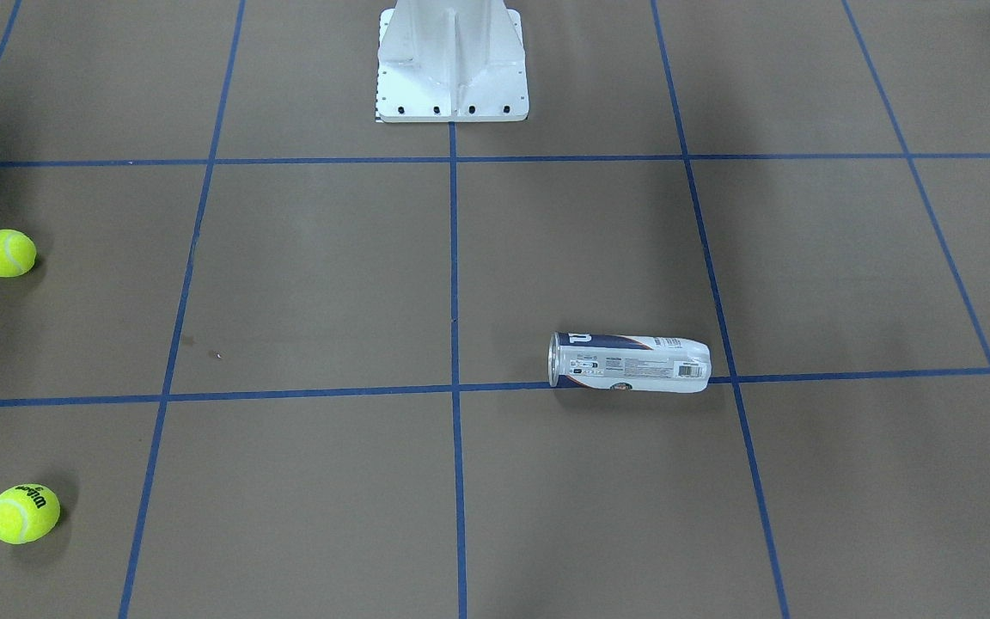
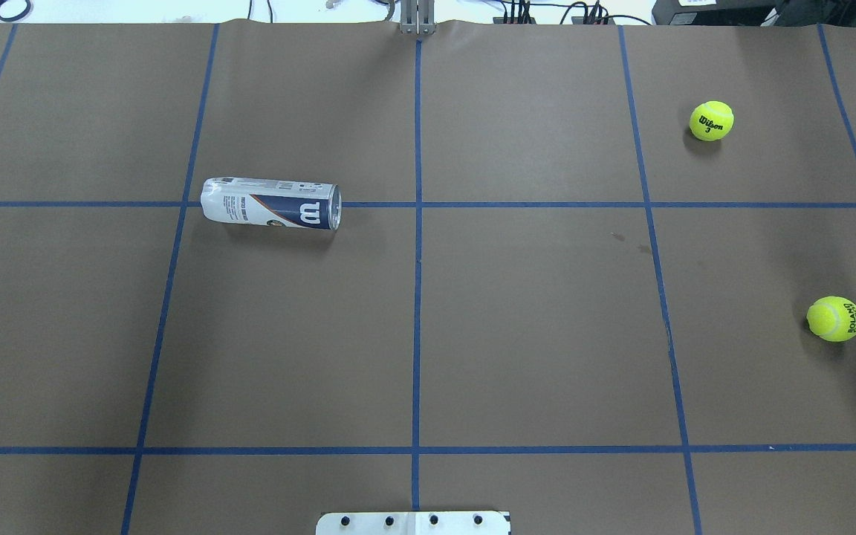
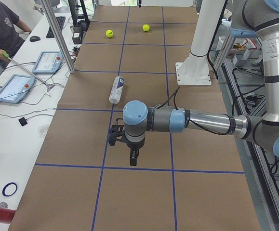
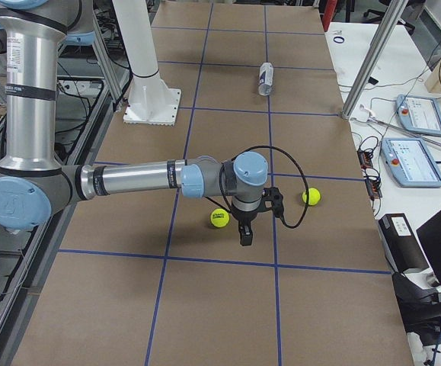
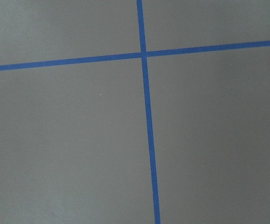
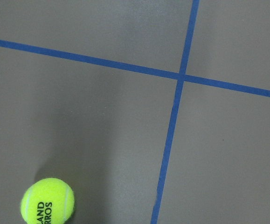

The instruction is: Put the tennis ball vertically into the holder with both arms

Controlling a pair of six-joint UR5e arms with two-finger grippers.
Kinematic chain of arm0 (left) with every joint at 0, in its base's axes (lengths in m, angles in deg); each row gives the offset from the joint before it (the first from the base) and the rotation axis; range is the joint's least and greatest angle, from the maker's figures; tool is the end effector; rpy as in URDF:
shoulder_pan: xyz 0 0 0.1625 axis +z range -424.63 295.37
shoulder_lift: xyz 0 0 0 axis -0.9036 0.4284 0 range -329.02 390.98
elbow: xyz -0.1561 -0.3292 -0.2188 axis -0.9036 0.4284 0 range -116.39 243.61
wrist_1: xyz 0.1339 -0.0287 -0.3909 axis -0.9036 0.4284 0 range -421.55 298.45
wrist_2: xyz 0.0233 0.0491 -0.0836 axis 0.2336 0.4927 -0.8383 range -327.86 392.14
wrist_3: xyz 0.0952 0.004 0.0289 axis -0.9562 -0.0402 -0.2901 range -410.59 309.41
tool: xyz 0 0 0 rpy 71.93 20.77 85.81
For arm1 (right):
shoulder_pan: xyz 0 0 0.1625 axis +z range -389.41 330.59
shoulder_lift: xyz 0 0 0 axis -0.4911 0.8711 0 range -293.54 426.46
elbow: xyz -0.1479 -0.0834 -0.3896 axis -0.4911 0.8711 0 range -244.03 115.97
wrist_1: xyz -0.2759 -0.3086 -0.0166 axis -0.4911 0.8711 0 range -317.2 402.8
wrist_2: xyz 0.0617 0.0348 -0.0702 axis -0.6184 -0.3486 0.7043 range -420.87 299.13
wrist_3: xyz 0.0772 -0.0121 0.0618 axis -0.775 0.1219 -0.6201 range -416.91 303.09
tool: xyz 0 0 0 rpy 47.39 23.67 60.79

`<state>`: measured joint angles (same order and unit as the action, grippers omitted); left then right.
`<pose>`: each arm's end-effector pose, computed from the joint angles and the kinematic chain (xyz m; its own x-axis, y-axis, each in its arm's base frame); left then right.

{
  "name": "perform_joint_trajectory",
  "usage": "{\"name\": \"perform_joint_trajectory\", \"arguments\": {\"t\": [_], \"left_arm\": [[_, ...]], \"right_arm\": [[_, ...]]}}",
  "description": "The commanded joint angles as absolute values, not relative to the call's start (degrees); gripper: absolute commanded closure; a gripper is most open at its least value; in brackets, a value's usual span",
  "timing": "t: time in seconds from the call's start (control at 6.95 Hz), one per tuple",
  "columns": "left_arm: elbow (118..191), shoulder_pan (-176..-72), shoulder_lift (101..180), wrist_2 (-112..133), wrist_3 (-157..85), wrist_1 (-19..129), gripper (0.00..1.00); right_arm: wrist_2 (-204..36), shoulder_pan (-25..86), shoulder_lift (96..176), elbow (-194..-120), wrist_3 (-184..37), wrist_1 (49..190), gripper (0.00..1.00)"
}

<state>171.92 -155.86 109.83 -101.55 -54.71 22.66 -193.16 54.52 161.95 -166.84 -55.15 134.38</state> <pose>-0.0732 -0.4068 0.6002 0.7229 0.0728 -0.6871 -0.0306 0.9968 0.0734 0.0179 -0.4594 0.5989 0.7249 -0.1754 0.6661 0.1274 0.9845 0.1206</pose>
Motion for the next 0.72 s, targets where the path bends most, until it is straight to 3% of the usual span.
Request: {"name": "perform_joint_trajectory", "arguments": {"t": [0.0,0.58], "left_arm": [[170.9,-155.9,109.4,-101.5,-54.8,24.4,0.01],[171.3,-154.7,109.1,-101.6,-55.2,27.8,0.01]], "right_arm": [[-193.1,54.5,162.2,-167.0,-55.2,134.4,0.01],[-193.5,54.5,162.4,-167.4,-55.2,134.4,0.01]]}}
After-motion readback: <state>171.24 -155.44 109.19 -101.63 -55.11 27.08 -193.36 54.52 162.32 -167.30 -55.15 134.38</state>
